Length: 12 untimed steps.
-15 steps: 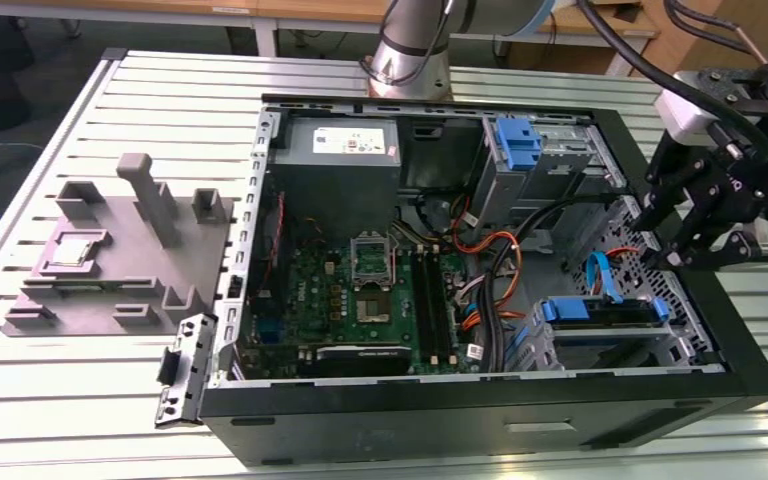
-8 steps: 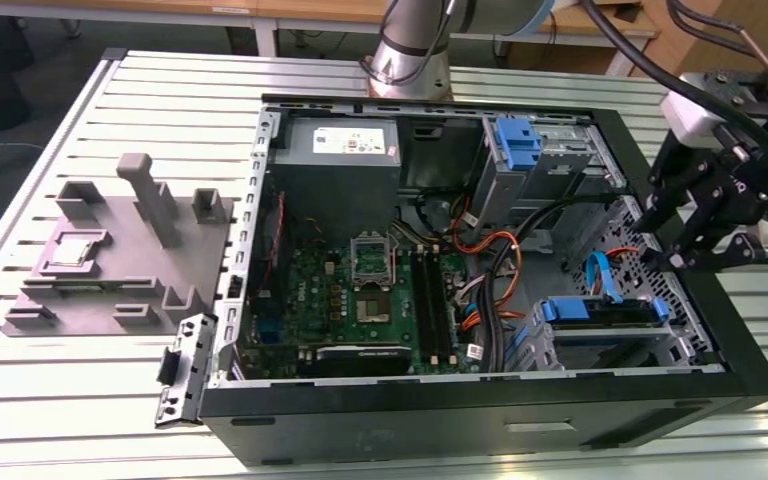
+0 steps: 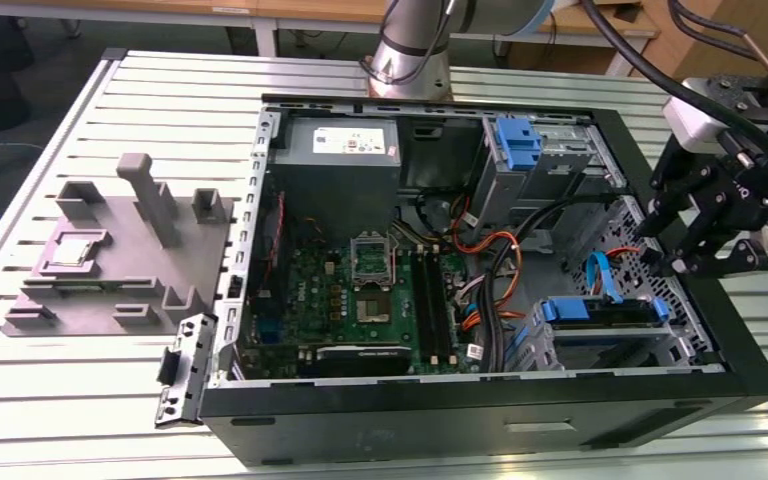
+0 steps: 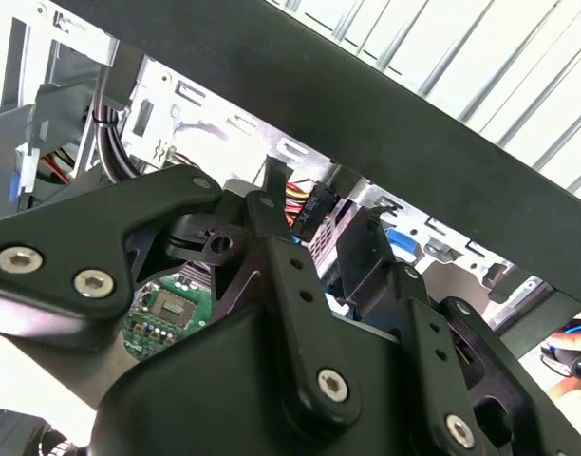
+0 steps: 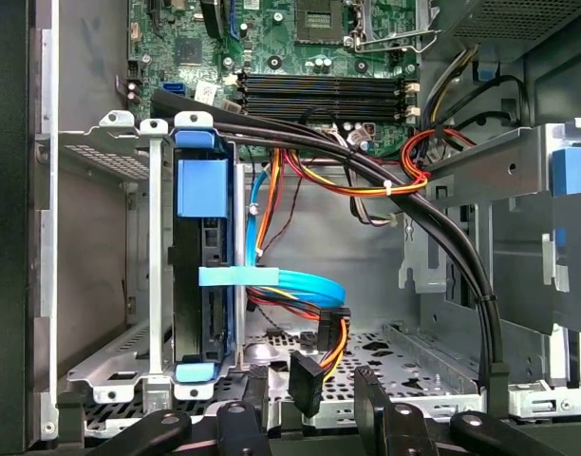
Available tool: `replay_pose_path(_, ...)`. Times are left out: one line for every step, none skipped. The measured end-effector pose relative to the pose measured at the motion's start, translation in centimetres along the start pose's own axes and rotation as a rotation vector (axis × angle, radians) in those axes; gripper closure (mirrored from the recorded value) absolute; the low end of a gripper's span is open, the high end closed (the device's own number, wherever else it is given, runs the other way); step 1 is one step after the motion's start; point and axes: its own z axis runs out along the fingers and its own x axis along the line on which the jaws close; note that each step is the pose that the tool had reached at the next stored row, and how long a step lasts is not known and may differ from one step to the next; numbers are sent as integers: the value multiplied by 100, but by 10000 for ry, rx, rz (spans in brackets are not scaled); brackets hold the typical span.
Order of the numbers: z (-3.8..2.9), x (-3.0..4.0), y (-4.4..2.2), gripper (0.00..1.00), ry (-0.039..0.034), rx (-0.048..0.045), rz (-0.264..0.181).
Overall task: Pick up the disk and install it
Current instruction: 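Insert the second disk wire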
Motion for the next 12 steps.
replay_pose_path(0, 0, 0, 51, 0, 0, 0)
replay_pose_path(0, 0, 0, 51, 0, 0, 0)
replay_pose_path(0, 1, 0, 51, 0, 0, 0)
replay_pose_path(0, 1, 0, 51, 0, 0, 0)
replay_pose_path(0, 1, 0, 51, 0, 0, 1)
replay_pose_path(0, 1, 0, 53, 0, 0, 0)
replay_pose_path(0, 1, 0, 53, -1, 0, 0)
replay_pose_path(0, 1, 0, 59, 0, 0, 1)
replay_pose_path(0, 1, 0, 65, 0, 0, 1)
replay_pose_path(0, 1, 0, 65, 0, 0, 0)
replay_pose_path(0, 2, 0, 71, -1, 0, 1)
replay_pose_path(0, 2, 0, 71, 0, 0, 0)
